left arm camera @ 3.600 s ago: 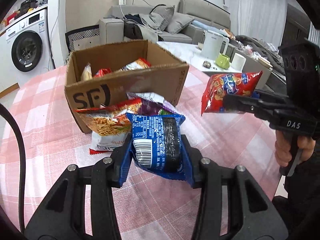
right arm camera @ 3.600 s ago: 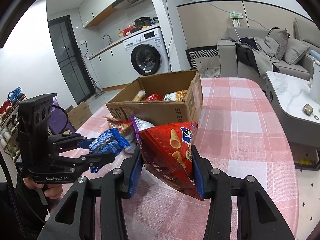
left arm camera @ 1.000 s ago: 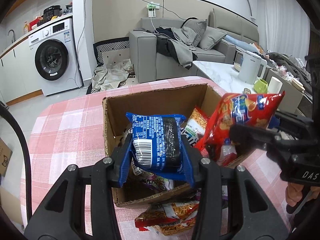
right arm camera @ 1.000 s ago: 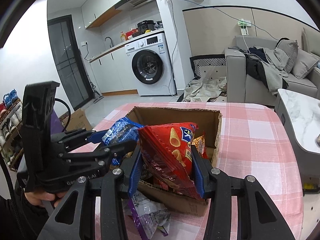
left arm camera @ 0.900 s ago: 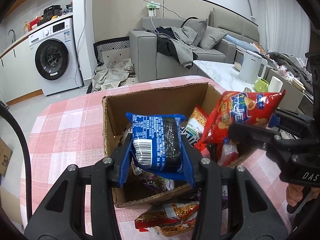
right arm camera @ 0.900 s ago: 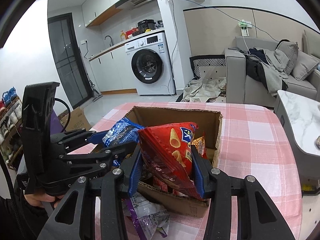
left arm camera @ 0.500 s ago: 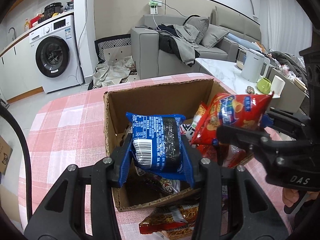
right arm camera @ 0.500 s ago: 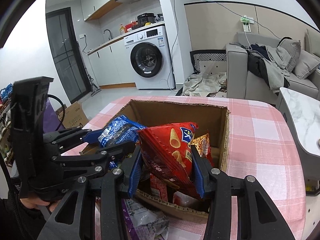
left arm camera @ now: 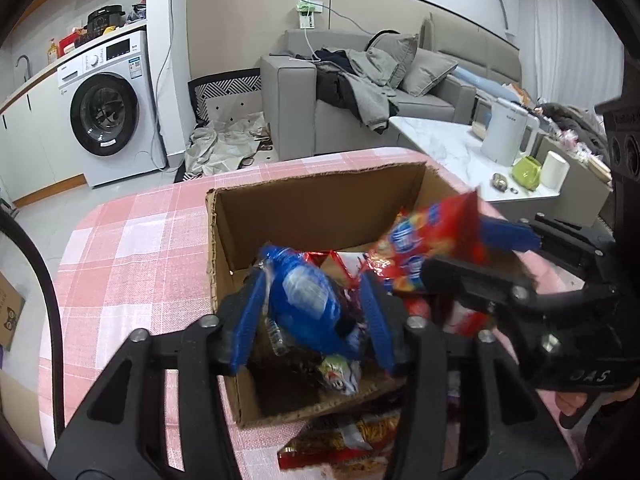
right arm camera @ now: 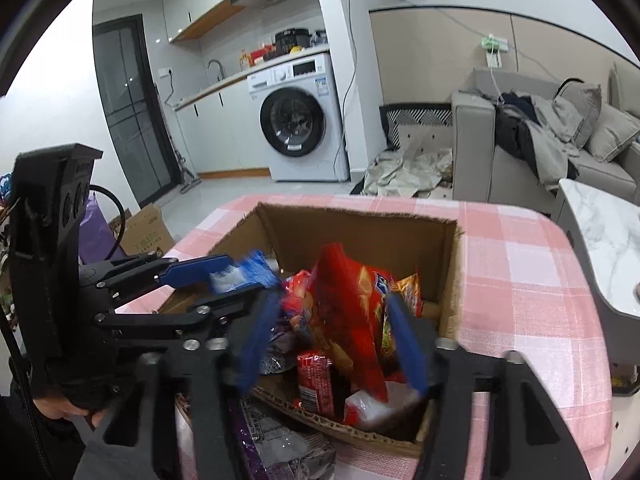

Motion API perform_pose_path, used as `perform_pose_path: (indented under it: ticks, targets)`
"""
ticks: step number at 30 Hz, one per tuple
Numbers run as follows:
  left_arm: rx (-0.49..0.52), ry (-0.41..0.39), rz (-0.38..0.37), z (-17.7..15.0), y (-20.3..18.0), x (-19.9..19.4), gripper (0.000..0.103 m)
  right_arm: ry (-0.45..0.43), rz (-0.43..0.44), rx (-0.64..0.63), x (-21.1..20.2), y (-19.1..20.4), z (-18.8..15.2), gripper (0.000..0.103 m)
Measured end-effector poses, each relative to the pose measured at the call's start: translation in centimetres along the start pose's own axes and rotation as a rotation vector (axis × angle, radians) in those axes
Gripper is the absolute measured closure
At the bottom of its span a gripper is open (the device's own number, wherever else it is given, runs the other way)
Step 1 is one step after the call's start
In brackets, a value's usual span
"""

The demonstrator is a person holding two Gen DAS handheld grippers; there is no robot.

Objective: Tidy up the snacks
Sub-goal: 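Open both tools to drop the red chip bag and blue cookie pack into the box, then move both tools back toward the snack bags beside the box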

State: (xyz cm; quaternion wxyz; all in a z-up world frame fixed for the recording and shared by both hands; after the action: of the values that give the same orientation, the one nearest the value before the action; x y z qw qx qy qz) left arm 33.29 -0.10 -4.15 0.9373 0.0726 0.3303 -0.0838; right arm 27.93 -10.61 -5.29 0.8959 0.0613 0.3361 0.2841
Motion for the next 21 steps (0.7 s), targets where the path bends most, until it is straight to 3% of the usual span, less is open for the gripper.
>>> perform_pose_path:
  ticks: [2,5,7,10,21]
  targets:
    - [-0.012,-0.021,0.004,0.2,0.2,-1.1,0.029,-0.029,-0.008,0.009,-1.1,-0.3,0.2,0.02]
    - [-0.018,-0.049,0.01,0.0,0.4,-2.8,0.02,-0.042,-0.028,0.042,-2.9,-1.3,0.0,0.005]
    - [-0.02,-0.042,-0.004,-0.6,0.3,-3.6,0.017,-0.031,-0.024,0.082,-3.8,-2.1,-0.6,0.001]
    - [-0.032,-0.038,0.006,-1.9,0.3,-4.8,0.002,-0.022,-0.031,0.133,-5.1,-3.1,-1.6,0.0]
    - [-0.094,-0.032,0.035,-7.1,0.3,-8.4,0.001,-0.016,-0.09,0.133,-8.4,-3.9,-5.9,0.0]
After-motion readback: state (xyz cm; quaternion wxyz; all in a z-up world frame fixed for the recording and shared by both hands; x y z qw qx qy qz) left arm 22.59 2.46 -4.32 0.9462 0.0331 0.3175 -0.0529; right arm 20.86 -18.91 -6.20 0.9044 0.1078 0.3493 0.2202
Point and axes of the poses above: each gripper's, at about its wrist camera, not at the fingertips, and x roughly the way its jaws point, y to its left, z to its top, the point moved 10 cm from there along x, roughly the way its jaws point, and after that the axes turned 10 degrees about x, right-handed, at the moved point
